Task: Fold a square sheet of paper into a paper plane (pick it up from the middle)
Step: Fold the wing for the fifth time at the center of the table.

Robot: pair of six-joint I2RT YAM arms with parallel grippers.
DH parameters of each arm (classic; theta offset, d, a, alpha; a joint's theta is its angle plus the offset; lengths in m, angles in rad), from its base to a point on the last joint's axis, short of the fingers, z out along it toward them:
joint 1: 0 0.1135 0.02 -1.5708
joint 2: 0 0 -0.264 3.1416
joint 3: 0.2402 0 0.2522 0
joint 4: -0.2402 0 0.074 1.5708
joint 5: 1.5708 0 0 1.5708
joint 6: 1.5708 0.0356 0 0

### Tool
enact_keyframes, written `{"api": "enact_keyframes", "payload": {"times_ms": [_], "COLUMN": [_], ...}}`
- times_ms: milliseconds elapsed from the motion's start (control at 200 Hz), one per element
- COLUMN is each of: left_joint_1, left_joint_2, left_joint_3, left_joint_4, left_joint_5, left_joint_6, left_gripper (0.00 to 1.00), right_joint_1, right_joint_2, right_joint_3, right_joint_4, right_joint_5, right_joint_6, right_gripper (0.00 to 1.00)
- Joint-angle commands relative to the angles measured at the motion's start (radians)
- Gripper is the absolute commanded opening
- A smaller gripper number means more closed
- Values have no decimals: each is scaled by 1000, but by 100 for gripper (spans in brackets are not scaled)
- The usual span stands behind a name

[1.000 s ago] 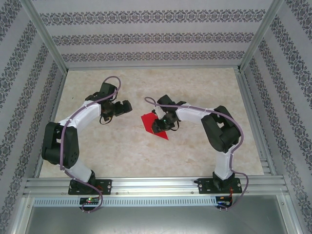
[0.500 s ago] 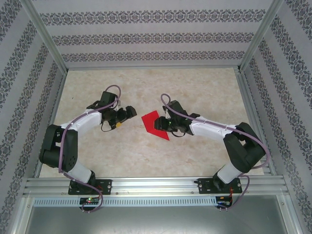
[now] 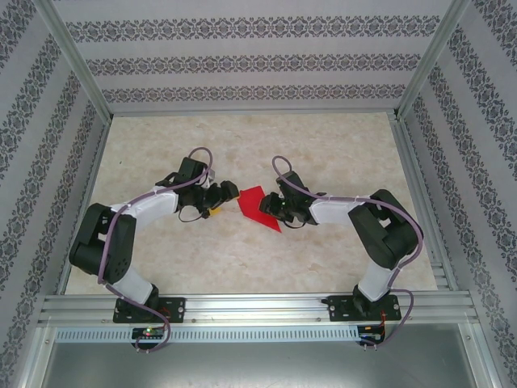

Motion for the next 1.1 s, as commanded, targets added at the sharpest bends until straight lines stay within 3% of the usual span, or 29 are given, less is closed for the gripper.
{"api": "enact_keyframes", "payload": {"times_ms": [0, 345, 624, 859, 1099], "left_joint_1": [-17, -65, -100, -120, -130], "left_joint_2": [37, 120, 197, 247, 254], "left_joint_3": [-20, -11, 41, 79, 85], "left_joint_4": [101, 189, 210, 235, 251], "left_joint_5": [74, 147, 157, 170, 169], "left_joint_6": [-61, -120, -140, -152, -178], "left_gripper": [82, 70, 56, 37, 12], "right_joint_1": [-9, -90, -109, -122, -123], "right_joint_2": [21, 38, 43, 36, -47], "right_joint_3": [-33, -170, -191, -198, -177], "right_joint_4": [67, 305, 333, 342, 285], "right_joint_5": [-28, -174, -205, -213, -193], "right_joint_6": [26, 109, 106, 87, -60], "right_gripper": [32, 32, 32, 33, 46]}}
